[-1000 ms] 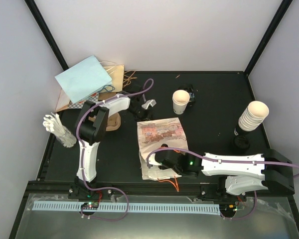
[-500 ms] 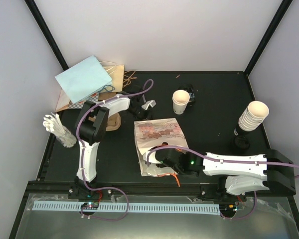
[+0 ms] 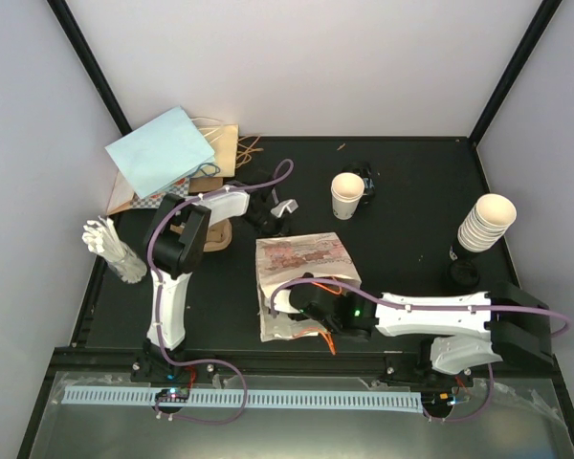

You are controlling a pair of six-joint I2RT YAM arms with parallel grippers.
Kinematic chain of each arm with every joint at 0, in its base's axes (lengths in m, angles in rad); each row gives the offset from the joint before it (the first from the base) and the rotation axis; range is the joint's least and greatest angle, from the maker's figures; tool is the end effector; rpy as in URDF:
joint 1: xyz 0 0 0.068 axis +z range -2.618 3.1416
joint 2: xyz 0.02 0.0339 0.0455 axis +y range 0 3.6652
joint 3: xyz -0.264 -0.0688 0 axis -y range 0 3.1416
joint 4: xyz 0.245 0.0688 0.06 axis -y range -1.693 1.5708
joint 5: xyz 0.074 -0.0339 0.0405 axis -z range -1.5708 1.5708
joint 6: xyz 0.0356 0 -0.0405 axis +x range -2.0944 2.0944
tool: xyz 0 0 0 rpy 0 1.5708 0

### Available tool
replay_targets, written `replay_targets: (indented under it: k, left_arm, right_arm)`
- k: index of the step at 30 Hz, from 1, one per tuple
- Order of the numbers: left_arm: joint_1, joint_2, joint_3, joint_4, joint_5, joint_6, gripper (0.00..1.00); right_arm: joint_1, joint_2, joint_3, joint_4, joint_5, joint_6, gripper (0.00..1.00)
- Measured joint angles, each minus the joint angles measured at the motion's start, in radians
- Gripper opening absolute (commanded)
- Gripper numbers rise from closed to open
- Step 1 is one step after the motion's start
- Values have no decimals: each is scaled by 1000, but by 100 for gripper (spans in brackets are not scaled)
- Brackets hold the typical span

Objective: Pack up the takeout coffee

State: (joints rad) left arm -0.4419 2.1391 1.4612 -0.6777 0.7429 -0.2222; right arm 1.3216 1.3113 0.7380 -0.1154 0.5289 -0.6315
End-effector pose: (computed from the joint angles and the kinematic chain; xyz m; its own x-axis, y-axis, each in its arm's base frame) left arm 0.3621 -0.1979 0.1312 -0.9596 0.2744 -0.0627 0.2400 0.6812 -0.6916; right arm 0.0844 0.2587 0.2196 0.3107 -0.8457 -0.4339 -0.6903 0.1130 -0.7146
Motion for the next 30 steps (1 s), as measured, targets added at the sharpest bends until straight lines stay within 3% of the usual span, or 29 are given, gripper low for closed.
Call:
replay_targets:
  k: [15, 30]
  left_arm:
    - [0, -3, -46, 42, 13, -10, 1]
    - [-2, -83, -141, 112, 15, -52, 2]
  right_arm:
    - [0, 55, 8, -21, -16, 0, 44]
    - [0, 121, 137, -163, -66, 66, 45]
